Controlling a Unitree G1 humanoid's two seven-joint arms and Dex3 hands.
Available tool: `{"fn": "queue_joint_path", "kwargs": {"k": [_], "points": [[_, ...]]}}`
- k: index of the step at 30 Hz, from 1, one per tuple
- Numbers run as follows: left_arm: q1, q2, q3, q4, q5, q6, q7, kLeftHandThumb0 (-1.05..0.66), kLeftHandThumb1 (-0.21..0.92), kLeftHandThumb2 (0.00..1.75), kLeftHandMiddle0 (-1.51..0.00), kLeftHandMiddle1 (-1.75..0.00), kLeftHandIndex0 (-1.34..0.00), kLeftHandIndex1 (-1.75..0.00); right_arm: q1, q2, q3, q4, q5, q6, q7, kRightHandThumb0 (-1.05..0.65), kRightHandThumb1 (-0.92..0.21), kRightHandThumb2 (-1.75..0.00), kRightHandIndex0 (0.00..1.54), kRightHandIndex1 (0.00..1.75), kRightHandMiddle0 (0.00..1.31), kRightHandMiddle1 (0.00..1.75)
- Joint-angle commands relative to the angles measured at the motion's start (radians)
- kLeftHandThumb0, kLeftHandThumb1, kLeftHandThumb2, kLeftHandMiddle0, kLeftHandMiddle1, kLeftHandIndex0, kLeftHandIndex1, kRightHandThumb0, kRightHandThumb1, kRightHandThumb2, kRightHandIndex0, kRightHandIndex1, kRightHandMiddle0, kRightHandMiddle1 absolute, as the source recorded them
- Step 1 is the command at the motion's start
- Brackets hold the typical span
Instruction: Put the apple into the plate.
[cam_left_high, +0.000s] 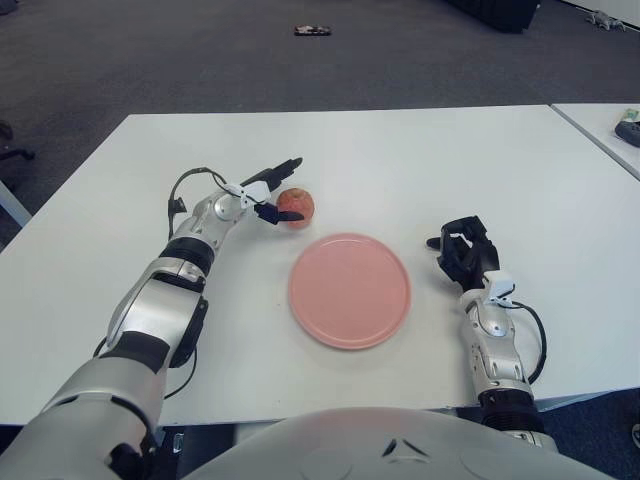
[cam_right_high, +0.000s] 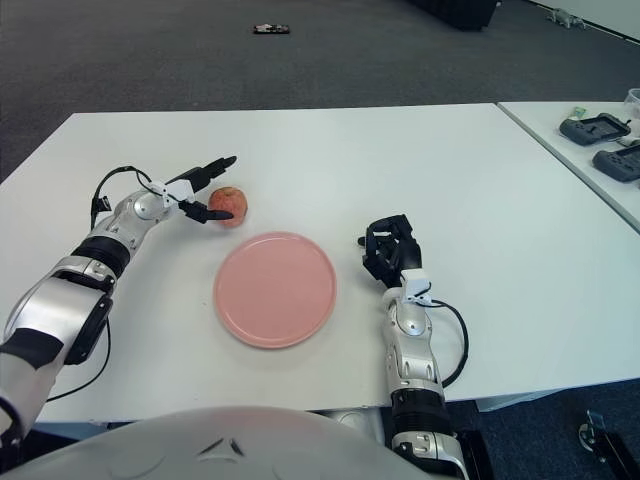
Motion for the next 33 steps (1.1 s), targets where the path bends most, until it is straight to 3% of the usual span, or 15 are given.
{"fn": "queue_joint_path", "kwargs": {"k": [1, 33], "points": [[-0.044, 0.012, 0.004, -0.013, -0.014, -0.002, -0.030, -0.70, 0.32, 0.81, 0.00, 0.00, 0.00, 0.00, -0.005, -0.005, 0.000, -0.002, -0.005, -0.005, 0.000, -0.36, -0.77, -0.73, 0.49, 1.23, 0.28, 1.75], [-0.153, -0.064, -0.023, -0.009, -0.022, -0.022, -0.122, -0.71, 0.33, 0.81, 0.00, 0.00, 0.00, 0.00, 0.015, 0.002, 0.003, -0.026, -0.009, -0.002, -0.013, -0.36, -0.78, -0.72, 0.49, 1.23, 0.27, 1.75]]}}
